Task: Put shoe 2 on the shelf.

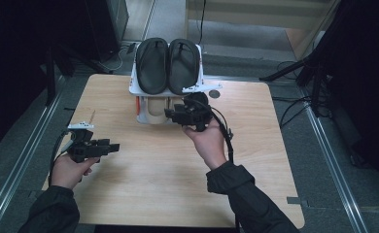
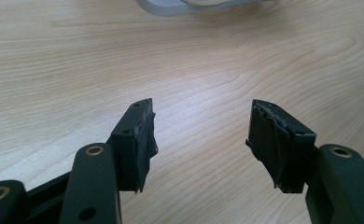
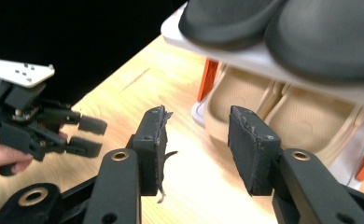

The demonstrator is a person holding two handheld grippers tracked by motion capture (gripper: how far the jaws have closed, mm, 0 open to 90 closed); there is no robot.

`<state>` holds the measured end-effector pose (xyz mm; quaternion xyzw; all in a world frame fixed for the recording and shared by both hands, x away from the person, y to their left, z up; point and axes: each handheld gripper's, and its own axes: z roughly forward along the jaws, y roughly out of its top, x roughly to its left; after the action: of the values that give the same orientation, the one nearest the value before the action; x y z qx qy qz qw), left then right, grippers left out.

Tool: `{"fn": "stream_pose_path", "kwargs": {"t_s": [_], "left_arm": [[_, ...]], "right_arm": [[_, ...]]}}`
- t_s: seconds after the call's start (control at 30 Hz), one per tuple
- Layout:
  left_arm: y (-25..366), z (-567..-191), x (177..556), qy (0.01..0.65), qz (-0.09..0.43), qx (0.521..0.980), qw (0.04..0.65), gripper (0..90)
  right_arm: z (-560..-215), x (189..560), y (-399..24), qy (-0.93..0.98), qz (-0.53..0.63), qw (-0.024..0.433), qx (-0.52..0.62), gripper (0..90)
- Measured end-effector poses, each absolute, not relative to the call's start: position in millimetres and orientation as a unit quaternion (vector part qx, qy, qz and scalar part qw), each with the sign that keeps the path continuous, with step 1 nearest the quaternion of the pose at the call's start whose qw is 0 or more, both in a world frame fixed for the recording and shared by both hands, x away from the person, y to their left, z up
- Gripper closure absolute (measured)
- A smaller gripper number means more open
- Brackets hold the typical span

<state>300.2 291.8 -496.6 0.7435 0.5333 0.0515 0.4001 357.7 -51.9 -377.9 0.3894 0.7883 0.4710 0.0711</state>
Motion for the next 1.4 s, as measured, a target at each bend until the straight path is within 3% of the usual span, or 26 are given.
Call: {"fn": "stream_pose_path", "kwargs": {"t_s": [0.7,1.4], "left_arm": [[276.3,-497.2,297.5,0.515,0.050,0.756,0.401,40.4],[272.7,-495.3,294.9,0.508,0.048,0.759,0.404,39.9]], "right_arm": [[-441.5,336.5,-75.4,0.802,0.473,0.043,0.362,54.4],[-473.0,327.3,-113.9,0.801,0.460,0.040,0.380,52.8]]}}
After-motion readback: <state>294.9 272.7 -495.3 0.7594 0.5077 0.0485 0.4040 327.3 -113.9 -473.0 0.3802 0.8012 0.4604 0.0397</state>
